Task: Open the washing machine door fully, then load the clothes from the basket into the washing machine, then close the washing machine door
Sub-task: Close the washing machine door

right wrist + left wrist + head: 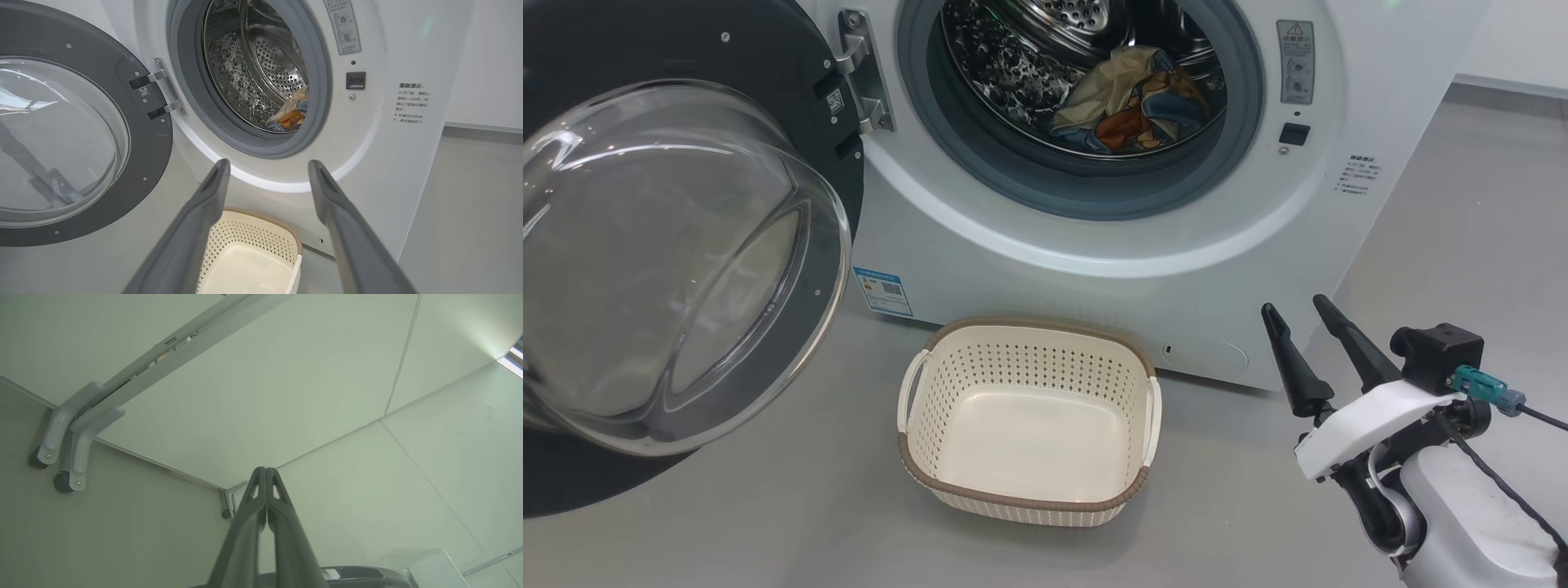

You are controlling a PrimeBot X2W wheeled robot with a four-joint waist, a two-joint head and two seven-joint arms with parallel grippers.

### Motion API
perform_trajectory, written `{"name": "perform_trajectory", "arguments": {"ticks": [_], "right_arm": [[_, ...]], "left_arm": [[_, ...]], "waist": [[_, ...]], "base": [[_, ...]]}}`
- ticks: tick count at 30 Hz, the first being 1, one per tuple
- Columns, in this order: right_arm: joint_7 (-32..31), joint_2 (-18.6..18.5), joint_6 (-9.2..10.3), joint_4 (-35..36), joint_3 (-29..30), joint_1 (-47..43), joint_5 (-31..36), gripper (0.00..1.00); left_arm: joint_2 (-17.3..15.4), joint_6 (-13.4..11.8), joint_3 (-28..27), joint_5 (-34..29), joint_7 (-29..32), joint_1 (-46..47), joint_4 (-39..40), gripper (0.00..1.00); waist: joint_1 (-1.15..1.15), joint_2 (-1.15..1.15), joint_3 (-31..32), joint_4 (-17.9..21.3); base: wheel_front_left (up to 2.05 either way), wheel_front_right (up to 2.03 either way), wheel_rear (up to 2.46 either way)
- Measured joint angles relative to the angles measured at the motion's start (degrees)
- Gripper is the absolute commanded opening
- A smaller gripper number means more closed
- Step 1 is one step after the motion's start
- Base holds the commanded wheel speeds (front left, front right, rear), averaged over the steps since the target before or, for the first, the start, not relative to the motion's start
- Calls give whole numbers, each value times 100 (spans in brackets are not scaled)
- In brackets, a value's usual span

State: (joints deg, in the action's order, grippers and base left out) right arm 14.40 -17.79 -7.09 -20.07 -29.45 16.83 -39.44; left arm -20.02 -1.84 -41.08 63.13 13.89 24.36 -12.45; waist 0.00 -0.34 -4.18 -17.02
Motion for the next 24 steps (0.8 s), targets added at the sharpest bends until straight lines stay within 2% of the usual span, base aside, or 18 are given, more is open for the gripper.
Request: {"name": "perform_trajectory", "arguments": {"ticks": [5,24], "right_arm": [[0,-14,0,7,11,23,0,100],[0,-100,0,-22,93,133,-1,100]], "left_arm": [[-159,-63,-104,47,258,-1,-388,0],[-247,-130,-3,300,905,-8,-1458,0]], "waist": [[0,0,-70,129],[0,0,-190,385]], "base": [[0,0,0],[0,0,0]]}}
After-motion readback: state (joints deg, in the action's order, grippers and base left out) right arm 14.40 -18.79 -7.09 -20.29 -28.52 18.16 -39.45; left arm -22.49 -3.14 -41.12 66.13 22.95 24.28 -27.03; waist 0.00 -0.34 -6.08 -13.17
